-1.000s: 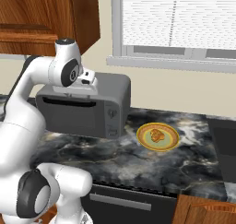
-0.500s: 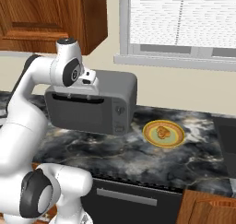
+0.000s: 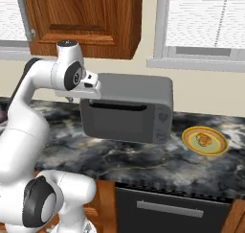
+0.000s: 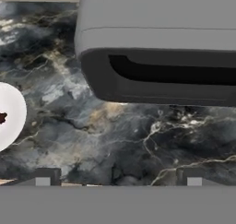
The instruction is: Open the toaster oven door. Place the bread on the top rack in the toaster oven and place the chicken drumstick on the bottom rack.
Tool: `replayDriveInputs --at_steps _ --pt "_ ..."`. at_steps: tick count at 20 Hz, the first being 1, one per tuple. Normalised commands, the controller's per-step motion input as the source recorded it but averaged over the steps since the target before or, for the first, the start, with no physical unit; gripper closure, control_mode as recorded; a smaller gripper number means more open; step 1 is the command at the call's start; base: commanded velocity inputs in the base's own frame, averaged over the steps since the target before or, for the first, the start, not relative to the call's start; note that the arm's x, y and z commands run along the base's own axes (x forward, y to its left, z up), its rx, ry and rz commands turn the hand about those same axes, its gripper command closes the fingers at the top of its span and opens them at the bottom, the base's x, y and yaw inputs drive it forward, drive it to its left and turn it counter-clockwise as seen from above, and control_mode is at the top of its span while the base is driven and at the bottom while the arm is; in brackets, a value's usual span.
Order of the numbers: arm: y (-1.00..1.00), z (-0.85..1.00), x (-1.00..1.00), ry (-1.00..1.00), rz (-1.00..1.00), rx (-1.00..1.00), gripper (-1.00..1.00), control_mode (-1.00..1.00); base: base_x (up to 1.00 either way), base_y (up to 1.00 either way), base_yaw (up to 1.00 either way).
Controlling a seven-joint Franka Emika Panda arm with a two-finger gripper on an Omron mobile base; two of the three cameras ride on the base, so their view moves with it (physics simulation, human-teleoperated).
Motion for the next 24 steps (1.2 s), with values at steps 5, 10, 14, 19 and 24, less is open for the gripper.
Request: replayDriveInputs --at_steps 5,10,14,19,24 --pt "0.0 0.0 0.0 0.0 0.0 0.0 -1.0 1.0 0.14 0.77 -0.05" --pt "0.0 0.0 0.0 0.0 0.0 0.0 -1.0 1.0 0.33 0.49 0.0" --pt "0.0 0.0 0.0 0.0 0.0 0.0 -1.0 1.0 0.45 0.4 -0.02" --pt "0.0 0.0 0.0 0.0 0.0 0.0 -1.0 1.0 0.43 0.33 -0.03" --pt "0.0 0.0 0.0 0.0 0.0 0.0 -1.0 1.0 0.16 0.1 -0.01"
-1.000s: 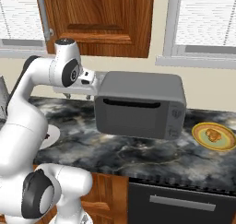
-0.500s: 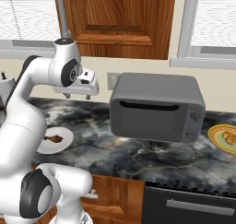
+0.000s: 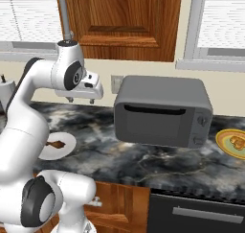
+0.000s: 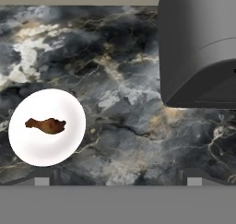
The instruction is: Open the toaster oven door. Place the bread on the top rack in the toaster oven and place the chicken drumstick on the bottom rack.
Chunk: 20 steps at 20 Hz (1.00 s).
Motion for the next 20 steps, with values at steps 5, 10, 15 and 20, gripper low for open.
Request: replayDriveInputs --at_steps 5,10,15,20 --pt "0.0 0.0 0.0 0.0 0.0 0.0 -1.0 1.0 0.0 0.0 0.0" --pt "0.0 0.0 0.0 0.0 0.0 0.0 -1.0 -1.0 0.0 0.0 0.0" --pt "0.0 0.0 0.0 0.0 0.0 0.0 -1.0 -1.0 0.0 0.0 0.0" --pt "0.0 0.0 -0.04 -0.01 0.0 0.01 -1.0 -1.0 0.0 0.0 0.0"
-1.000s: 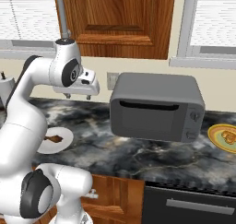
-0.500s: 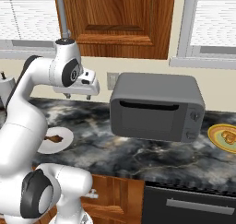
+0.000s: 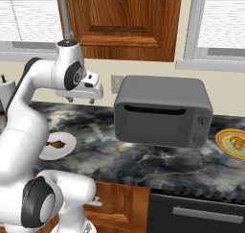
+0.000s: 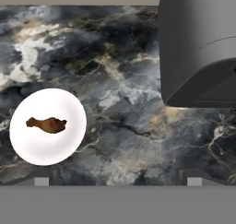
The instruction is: Open the toaster oven door. Place the bread on the top rack in the toaster oven and place the chicken drumstick on the bottom rack.
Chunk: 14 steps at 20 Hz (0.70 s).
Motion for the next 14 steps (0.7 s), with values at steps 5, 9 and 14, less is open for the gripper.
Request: replayDriveInputs --at_steps 5,9,14 --pt "-0.21 0.0 -0.24 -0.03 -0.1 0.13 -1.0 -1.0 0.0 0.0 0.0" --pt "-0.26 0.0 -0.24 -0.01 -0.2 0.11 -1.0 -1.0 0.0 0.0 0.0" --pt "-0.34 0.0 -0.33 -0.06 -0.14 0.1 -1.0 -1.0 0.0 0.0 0.0"
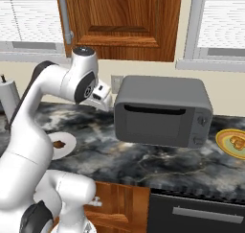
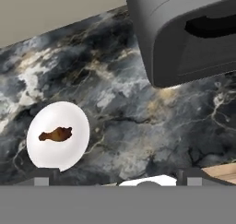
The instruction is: Open the toaster oven door. Place the bread on the top rack in the toaster oven and place the chicken drumstick on the bottom rack.
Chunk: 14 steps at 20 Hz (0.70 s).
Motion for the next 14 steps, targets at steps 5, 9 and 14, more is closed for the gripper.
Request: replayDriveInputs --at_steps 5,9,14 --pt "-0.35 0.0 -0.28 -0.08 -0.13 0.15 -1.0 -1.0 0.0 0.0 0.0" --pt "-0.33 -0.02 -0.14 -0.05 -0.11 0.31 -1.0 -1.0 0.0 0.0 0.0" --pt "-0.36 -0.03 -0.02 0.0 -0.15 0.3 -1.0 -1.0 0.0 0.0 0.0"
